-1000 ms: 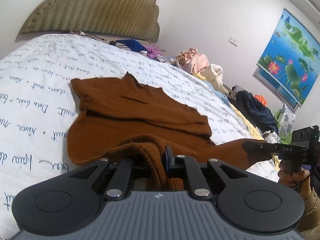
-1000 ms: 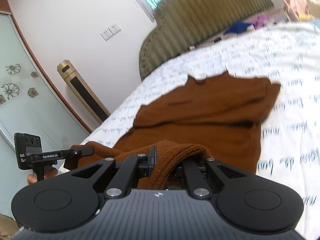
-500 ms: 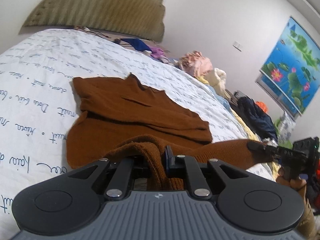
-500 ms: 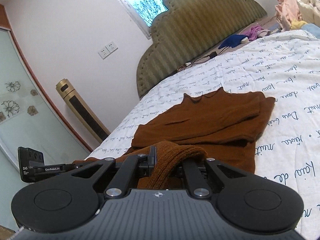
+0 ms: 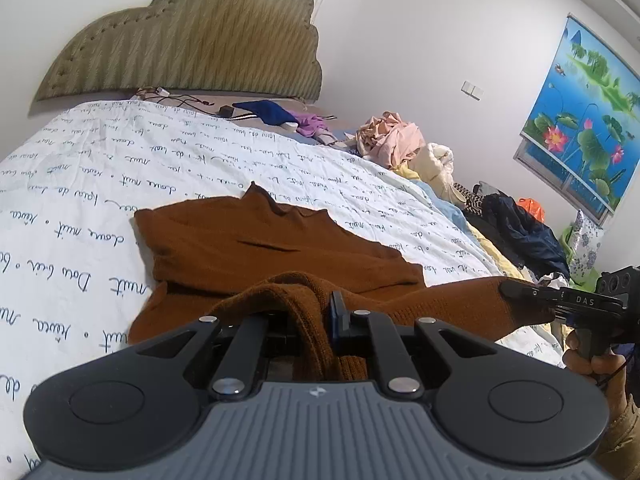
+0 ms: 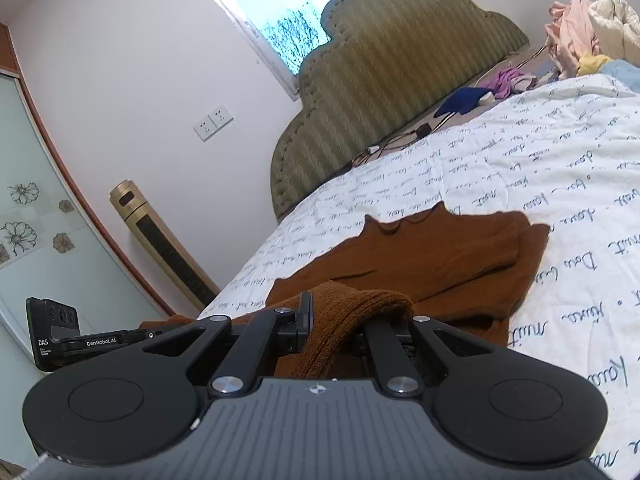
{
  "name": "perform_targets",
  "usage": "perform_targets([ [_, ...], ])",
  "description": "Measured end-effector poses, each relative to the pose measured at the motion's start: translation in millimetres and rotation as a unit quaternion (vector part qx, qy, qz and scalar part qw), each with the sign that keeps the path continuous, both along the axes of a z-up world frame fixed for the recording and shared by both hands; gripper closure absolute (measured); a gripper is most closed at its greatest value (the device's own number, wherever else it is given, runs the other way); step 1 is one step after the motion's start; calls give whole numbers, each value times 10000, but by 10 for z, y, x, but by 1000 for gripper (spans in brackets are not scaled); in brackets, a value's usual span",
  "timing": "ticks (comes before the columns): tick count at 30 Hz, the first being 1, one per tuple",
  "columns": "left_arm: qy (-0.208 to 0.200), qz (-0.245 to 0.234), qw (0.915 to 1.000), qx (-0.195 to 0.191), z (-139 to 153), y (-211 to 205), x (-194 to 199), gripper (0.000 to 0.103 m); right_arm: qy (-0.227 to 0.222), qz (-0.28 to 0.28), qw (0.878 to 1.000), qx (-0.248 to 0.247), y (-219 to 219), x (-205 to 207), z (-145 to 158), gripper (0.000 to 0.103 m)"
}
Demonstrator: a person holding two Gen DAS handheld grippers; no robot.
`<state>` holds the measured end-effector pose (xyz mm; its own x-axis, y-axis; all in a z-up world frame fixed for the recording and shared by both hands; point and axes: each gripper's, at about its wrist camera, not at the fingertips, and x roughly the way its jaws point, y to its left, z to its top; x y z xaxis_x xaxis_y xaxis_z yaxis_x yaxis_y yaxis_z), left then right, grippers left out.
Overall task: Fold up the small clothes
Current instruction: 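Carry the held hem over the sweater body and lower it with both tools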
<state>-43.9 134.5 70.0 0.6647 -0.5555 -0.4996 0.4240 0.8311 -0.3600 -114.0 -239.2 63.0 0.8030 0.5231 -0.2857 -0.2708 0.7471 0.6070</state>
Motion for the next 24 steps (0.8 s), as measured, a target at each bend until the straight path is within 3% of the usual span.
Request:
perform_targets([
  [13,-66,25,9997,224,108,-164,416,91,44,-147,9999,-3,-83,350,-33,92],
  [24,-134,512,9982,266,75,-176,552,91,101,-188,9998,54,-71,757,-86,92],
])
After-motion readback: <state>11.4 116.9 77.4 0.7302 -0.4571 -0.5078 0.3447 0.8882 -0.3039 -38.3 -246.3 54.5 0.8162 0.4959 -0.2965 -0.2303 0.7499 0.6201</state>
